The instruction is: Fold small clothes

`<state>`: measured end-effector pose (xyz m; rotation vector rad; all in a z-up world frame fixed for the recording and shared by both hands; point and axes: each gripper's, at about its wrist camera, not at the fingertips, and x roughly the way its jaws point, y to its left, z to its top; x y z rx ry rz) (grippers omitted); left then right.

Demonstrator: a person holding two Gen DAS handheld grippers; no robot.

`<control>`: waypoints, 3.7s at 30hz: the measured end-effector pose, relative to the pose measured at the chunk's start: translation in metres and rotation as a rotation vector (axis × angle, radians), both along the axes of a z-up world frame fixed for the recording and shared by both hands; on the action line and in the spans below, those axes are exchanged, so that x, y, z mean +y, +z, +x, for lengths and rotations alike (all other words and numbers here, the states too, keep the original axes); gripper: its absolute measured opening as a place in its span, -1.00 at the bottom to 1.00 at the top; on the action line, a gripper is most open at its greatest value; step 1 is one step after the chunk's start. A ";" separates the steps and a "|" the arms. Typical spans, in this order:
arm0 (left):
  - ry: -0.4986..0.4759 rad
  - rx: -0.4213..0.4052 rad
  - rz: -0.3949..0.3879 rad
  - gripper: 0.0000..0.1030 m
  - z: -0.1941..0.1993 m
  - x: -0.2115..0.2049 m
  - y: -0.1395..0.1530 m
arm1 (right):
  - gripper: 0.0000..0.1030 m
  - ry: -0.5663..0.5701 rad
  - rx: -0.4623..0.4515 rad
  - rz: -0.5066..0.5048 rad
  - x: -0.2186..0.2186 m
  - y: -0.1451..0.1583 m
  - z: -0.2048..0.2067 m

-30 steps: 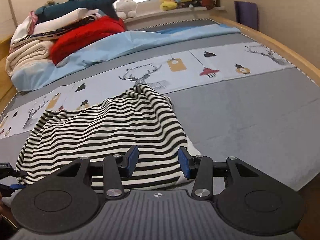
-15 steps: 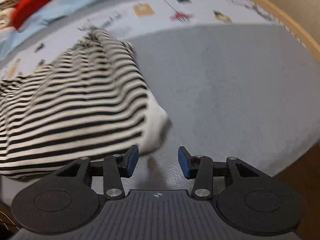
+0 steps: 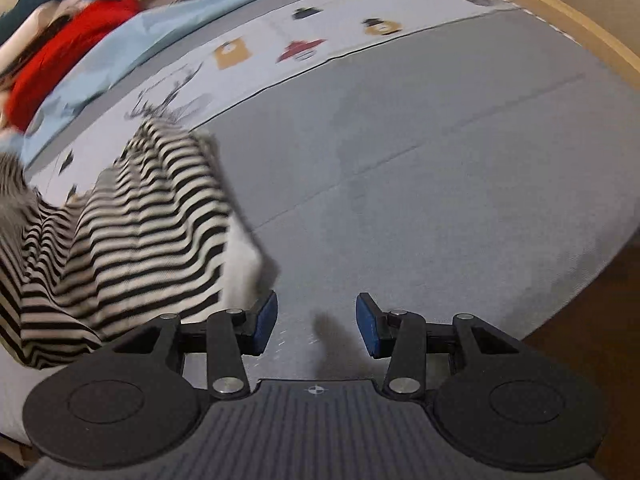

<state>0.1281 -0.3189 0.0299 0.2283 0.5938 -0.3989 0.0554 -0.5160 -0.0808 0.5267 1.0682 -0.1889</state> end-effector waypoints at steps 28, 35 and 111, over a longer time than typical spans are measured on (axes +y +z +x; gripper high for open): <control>-0.041 0.459 -0.025 -0.61 -0.017 0.057 -0.119 | 0.05 0.067 -0.024 0.135 0.008 -0.018 0.067; -0.018 0.385 -0.092 -0.61 -0.038 0.079 -0.095 | -0.87 0.178 -0.158 0.095 0.016 -0.001 0.057; 0.147 0.421 -0.035 -0.11 0.070 0.298 -0.079 | -1.00 0.499 -0.070 0.012 0.200 0.004 0.112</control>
